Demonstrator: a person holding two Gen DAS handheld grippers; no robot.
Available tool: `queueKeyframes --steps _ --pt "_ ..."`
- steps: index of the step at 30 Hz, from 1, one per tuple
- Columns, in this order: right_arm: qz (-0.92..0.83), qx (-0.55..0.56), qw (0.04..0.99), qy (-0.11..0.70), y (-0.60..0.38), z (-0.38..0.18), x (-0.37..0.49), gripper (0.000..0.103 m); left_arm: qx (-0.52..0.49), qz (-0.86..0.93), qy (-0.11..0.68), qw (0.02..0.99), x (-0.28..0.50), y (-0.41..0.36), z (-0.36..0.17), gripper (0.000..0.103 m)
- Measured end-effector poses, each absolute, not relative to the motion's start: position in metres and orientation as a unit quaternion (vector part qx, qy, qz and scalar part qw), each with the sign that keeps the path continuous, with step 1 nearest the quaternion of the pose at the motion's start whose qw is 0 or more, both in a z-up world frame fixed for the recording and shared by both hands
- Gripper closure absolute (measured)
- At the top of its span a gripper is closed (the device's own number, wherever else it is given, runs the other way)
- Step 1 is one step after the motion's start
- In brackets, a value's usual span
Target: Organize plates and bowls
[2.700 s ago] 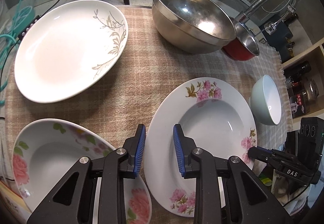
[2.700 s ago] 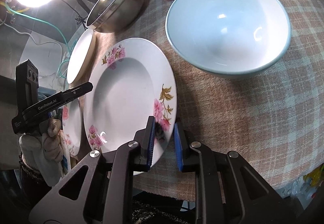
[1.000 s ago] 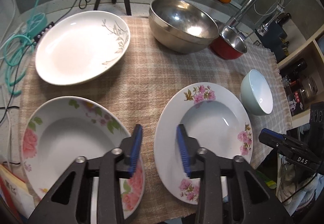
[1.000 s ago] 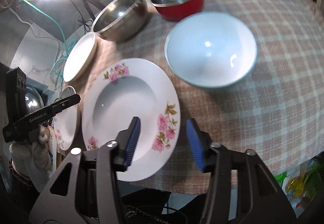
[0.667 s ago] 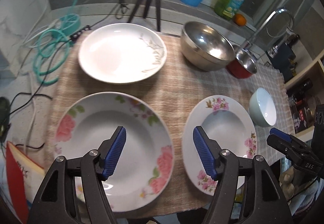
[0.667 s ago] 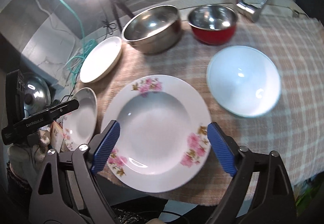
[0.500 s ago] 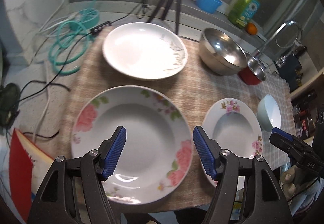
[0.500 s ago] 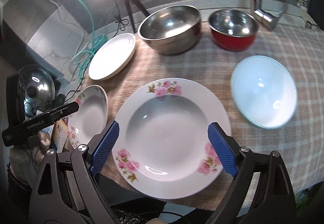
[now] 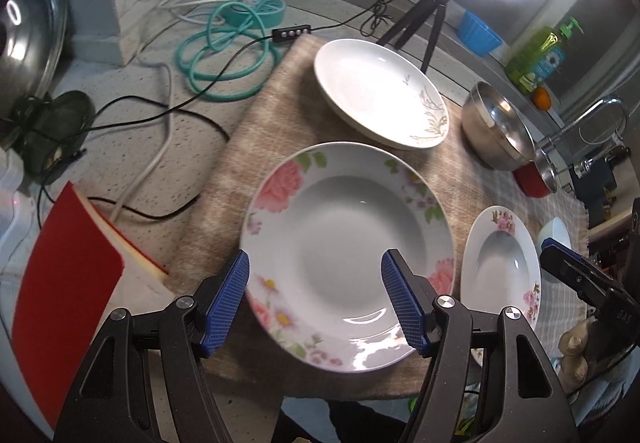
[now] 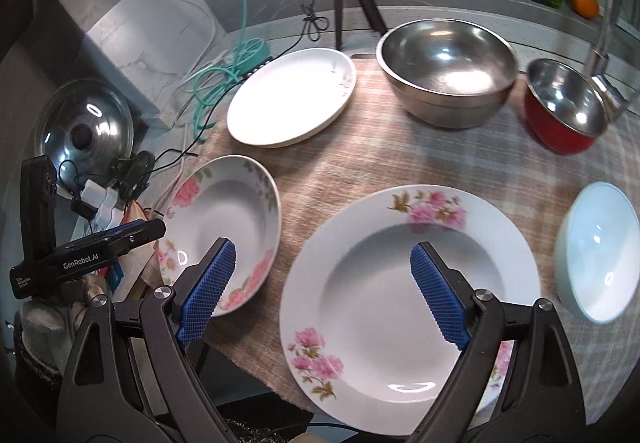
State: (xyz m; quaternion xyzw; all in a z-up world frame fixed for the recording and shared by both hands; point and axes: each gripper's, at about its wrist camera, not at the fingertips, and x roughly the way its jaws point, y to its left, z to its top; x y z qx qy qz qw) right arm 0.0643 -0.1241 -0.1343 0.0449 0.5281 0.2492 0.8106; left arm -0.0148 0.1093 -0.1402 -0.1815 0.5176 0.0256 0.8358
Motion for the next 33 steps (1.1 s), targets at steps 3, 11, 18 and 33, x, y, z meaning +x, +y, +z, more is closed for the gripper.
queueKeyframes --steps 3,11,18,33 --pt "0.265 0.040 0.804 0.531 -0.110 -0.137 0.069 0.012 -0.187 0.031 0.518 0.834 -0.019 0.115 -0.144 0.035" --pt "0.292 0.011 0.786 0.544 -0.073 -0.153 0.077 0.018 -0.200 0.025 0.524 0.828 -0.023 0.122 -0.155 0.043" --pt "0.302 -0.006 0.766 0.568 -0.054 -0.171 0.085 0.042 -0.205 0.022 0.530 0.823 -0.022 0.125 -0.162 0.057" --pt "0.303 -0.014 0.738 0.603 -0.040 -0.200 0.097 0.082 -0.214 0.021 0.539 0.815 -0.019 0.131 -0.172 0.072"
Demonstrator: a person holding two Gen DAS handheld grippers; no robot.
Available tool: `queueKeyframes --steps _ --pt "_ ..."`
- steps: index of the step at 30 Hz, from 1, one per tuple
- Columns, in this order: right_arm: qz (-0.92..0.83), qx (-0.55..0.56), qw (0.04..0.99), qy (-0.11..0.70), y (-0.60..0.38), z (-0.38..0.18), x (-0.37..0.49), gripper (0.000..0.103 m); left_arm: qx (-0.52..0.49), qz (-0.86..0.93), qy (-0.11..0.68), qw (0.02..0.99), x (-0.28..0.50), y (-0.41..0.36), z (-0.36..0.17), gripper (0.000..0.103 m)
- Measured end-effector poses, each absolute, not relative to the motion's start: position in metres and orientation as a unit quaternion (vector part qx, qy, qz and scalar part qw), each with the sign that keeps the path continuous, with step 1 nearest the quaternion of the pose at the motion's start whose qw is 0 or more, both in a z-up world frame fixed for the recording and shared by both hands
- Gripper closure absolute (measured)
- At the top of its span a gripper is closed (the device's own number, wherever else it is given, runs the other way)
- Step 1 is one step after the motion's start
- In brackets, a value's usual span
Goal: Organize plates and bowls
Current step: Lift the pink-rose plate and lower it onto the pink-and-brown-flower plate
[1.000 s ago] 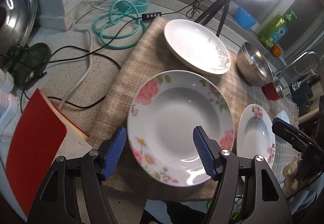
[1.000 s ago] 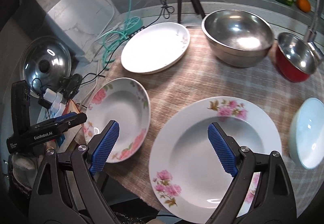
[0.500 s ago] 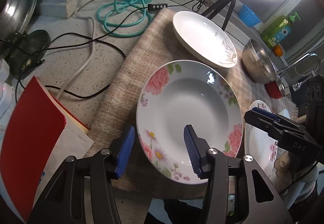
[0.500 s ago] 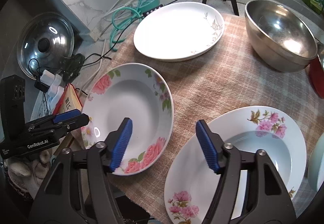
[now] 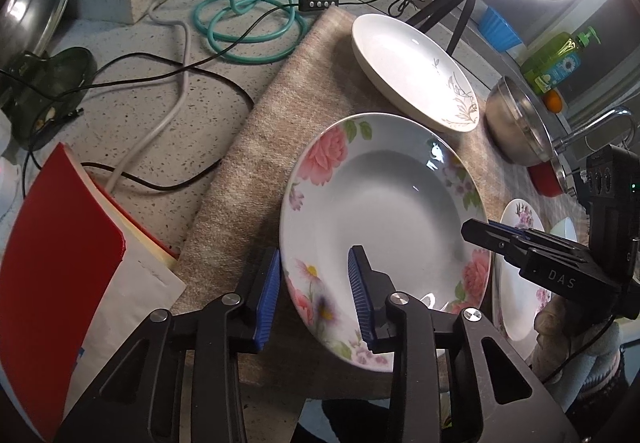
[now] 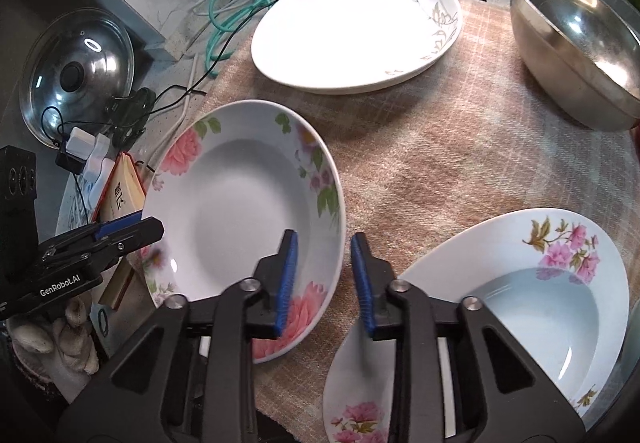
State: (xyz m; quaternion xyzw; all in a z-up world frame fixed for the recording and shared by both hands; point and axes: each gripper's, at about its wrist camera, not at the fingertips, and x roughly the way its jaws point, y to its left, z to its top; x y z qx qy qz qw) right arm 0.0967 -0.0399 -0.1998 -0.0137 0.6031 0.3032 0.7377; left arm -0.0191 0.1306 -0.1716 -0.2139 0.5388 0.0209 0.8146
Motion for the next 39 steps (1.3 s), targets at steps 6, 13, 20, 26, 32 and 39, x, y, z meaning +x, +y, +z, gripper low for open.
queueKeyframes --steps 6,13,20,26,32,39 --pt "0.298 -0.015 0.738 0.605 -0.038 -0.203 0.097 0.084 -0.211 0.022 0.540 0.815 -0.019 0.130 -0.171 0.072" --pt "0.293 -0.012 0.740 0.606 -0.041 -0.201 0.096 0.084 -0.207 0.023 0.539 0.816 -0.018 0.129 -0.169 0.072" --pt "0.291 -0.005 0.747 0.597 -0.049 -0.193 0.092 0.084 -0.199 0.019 0.535 0.821 -0.017 0.125 -0.163 0.072" --pt "0.286 0.004 0.759 0.584 -0.057 -0.180 0.087 0.085 -0.189 0.012 0.529 0.827 -0.014 0.117 -0.155 0.072" --pt "0.277 0.011 0.774 0.569 -0.070 -0.162 0.081 0.085 -0.180 -0.004 0.520 0.835 -0.009 0.107 -0.144 0.072" --pt "0.251 0.025 0.785 0.566 -0.105 -0.151 0.073 0.085 -0.163 -0.041 0.518 0.838 0.001 0.079 -0.138 0.072"
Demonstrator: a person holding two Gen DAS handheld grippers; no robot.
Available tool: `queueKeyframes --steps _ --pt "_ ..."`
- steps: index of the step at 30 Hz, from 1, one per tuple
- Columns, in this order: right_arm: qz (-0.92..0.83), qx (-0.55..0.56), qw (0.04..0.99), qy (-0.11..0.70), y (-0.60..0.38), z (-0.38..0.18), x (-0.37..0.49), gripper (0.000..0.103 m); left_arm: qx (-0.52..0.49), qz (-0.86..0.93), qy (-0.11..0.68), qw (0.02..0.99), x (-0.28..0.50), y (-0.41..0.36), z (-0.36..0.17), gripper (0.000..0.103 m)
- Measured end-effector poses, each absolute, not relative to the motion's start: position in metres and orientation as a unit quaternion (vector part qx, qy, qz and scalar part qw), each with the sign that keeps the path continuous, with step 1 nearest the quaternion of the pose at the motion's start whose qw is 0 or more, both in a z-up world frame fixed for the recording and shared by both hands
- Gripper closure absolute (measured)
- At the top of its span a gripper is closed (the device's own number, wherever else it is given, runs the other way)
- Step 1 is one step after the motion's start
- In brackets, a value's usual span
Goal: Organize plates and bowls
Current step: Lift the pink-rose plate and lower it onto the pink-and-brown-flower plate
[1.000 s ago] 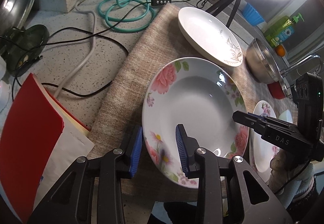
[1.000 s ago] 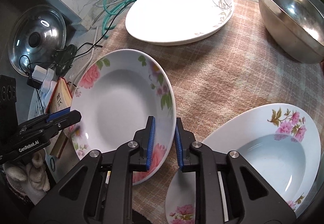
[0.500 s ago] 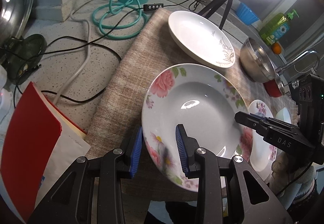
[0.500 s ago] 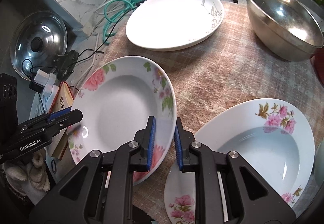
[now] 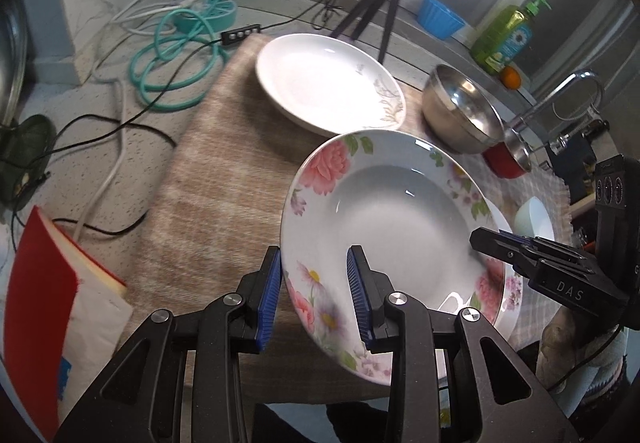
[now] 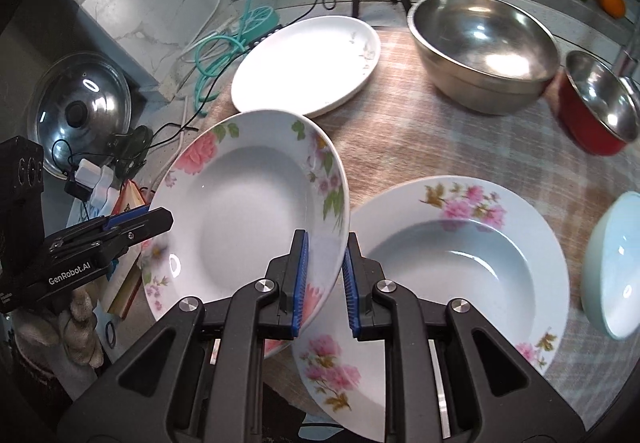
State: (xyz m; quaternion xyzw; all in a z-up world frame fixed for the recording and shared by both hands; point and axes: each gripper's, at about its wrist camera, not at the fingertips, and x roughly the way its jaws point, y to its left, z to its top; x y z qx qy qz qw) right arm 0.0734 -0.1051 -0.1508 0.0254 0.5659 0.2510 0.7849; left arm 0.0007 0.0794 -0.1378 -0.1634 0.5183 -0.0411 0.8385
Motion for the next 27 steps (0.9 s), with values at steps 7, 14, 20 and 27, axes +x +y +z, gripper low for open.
queueKeyframes --steps 7,14,20,27 --pt "0.217 0.043 0.794 0.567 -0.141 -0.149 0.067 0.085 -0.143 -0.079 0.524 0.836 0.011 0.047 -0.137 0.072" --pt "0.181 0.059 0.801 0.568 -0.176 -0.151 0.057 0.085 -0.116 -0.116 0.533 0.830 0.021 0.013 -0.139 0.072" --pt "0.151 0.072 0.801 0.574 -0.208 -0.160 0.051 0.085 -0.094 -0.143 0.542 0.822 0.027 -0.015 -0.146 0.072" --pt "0.126 0.077 0.801 0.580 -0.231 -0.170 0.046 0.085 -0.071 -0.161 0.554 0.814 0.030 -0.038 -0.155 0.072"
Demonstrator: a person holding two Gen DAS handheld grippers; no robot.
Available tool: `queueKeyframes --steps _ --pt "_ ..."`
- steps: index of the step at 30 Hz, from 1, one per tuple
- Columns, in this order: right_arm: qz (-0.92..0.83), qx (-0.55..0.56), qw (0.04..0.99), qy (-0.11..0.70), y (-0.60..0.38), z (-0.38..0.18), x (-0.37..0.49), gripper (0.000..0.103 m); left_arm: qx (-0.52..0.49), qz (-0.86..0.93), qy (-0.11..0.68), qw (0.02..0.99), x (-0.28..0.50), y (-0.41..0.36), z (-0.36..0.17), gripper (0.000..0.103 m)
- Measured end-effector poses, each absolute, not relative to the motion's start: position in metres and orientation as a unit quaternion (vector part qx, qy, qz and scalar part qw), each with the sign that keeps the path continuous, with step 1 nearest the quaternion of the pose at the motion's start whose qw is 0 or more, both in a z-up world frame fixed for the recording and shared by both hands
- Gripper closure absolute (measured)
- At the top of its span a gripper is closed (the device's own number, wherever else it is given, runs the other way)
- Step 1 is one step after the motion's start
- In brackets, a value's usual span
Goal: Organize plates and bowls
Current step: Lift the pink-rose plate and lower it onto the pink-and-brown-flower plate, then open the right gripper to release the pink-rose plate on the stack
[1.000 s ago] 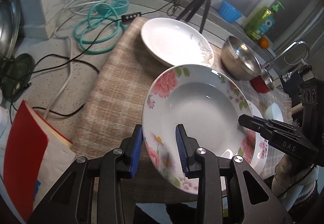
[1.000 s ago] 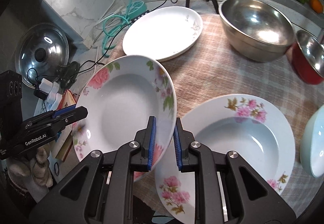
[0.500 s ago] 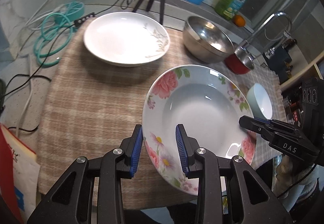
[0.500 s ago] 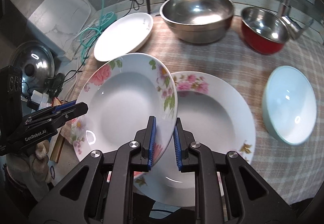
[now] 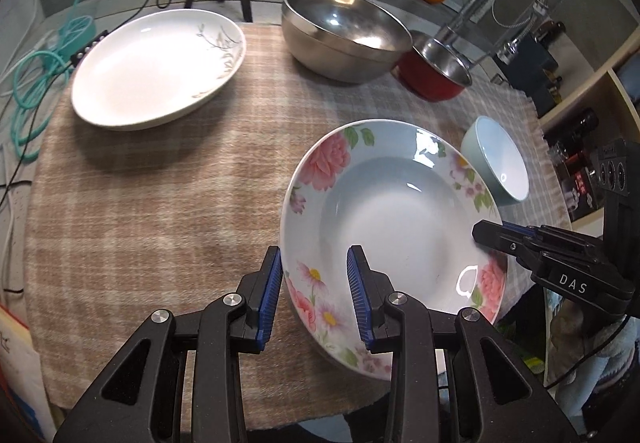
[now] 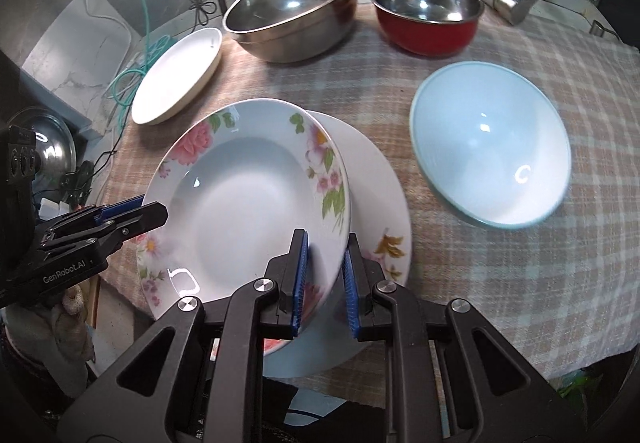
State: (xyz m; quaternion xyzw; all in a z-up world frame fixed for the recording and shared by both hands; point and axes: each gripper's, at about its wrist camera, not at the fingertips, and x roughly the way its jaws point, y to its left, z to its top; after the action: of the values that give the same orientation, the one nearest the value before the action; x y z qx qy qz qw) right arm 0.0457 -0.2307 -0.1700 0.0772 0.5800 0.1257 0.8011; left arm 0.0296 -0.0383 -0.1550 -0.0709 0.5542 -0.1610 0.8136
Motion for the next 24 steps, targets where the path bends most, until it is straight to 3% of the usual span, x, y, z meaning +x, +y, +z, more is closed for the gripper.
queueKeyframes --steps 24 --pt "0.110 0.022 0.801 0.587 -0.227 -0.183 0.044 0.079 -0.021 -0.162 0.564 0.809 0.031 -0.061 -0.164 0.072"
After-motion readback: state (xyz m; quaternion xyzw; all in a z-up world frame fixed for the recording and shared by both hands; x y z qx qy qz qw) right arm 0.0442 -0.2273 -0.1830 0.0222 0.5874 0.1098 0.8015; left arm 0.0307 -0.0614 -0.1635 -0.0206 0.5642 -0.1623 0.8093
